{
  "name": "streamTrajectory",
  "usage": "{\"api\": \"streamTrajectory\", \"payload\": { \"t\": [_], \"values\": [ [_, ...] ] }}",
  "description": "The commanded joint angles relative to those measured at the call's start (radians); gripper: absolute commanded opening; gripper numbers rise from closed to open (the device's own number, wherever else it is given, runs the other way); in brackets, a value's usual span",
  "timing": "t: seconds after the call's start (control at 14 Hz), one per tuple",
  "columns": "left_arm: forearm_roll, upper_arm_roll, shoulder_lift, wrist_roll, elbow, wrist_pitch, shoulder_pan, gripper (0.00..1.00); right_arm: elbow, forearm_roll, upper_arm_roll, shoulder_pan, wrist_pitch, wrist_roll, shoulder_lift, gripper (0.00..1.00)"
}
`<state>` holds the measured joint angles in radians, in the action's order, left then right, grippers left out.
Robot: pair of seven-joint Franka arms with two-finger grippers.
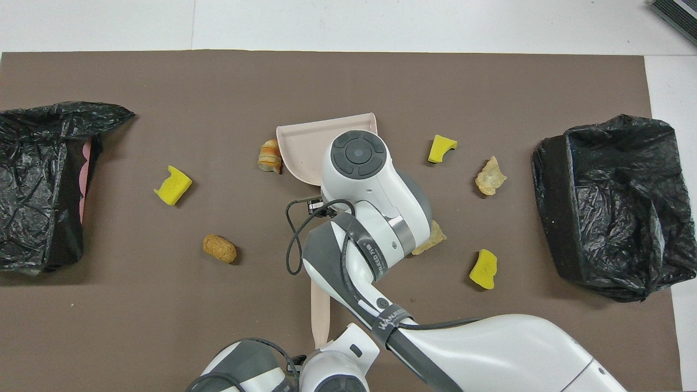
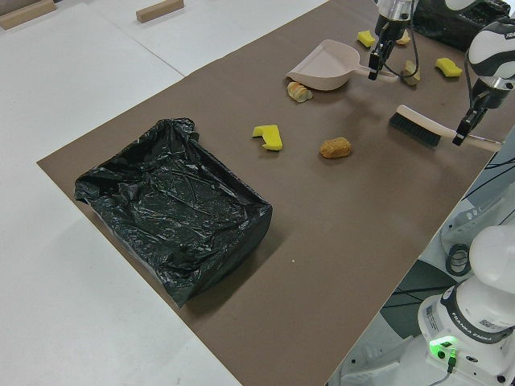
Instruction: Sweep and dump trash in bin
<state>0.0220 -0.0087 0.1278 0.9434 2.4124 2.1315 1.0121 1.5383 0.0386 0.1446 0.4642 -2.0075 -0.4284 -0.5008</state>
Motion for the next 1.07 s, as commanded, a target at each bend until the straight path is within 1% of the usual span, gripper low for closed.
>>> {"api": "streamTrajectory", "payload": {
  "t": [0.0,0.07,0.21,0.43,0.57,0.64,0.71,0.93,1.0],
  "values": [
    [-0.004,-0.004,0.024,-0.047,-0.004,-0.068,-0.068,0.0,0.002,-0.006,0.007,-0.09,0.015,0.12,0.057,0.0],
    [-0.01,-0.004,0.02,-0.081,-0.004,-0.074,-0.099,0.0,0.0,-0.011,0.009,-0.122,0.025,0.191,0.068,0.0],
    [-0.017,-0.002,0.016,-0.161,-0.015,-0.11,-0.159,0.0,-0.001,-0.061,0.009,-0.147,0.058,0.417,0.07,0.0],
    [-0.031,-0.002,0.015,-0.227,-0.079,-0.131,-0.28,0.0,-0.003,-0.089,0.006,-0.208,0.058,0.701,0.067,0.0],
    [-0.077,-0.002,0.012,-0.255,-0.107,-0.133,-0.352,0.0,-0.003,-0.21,0.009,-0.233,0.061,0.923,0.064,0.0],
    [-0.092,-0.002,0.009,-0.267,-0.117,-0.131,-0.389,0.0,-0.003,-0.247,0.009,-0.249,0.061,1.016,0.056,0.0],
    [-0.096,-0.002,-0.002,-0.267,-0.128,-0.13,-0.439,0.0,-0.01,-0.258,0.01,-0.256,0.062,1.08,0.047,0.0],
    [-0.148,-0.002,-0.046,-0.27,-0.174,-0.107,-0.573,0.0,-0.082,-0.29,0.012,-0.249,0.093,1.274,-0.013,0.0],
    [-0.169,-0.002,-0.063,-0.281,-0.193,-0.094,-0.614,0.0,-0.087,-0.289,0.012,-0.249,0.093,1.325,-0.018,0.0]
  ]
}}
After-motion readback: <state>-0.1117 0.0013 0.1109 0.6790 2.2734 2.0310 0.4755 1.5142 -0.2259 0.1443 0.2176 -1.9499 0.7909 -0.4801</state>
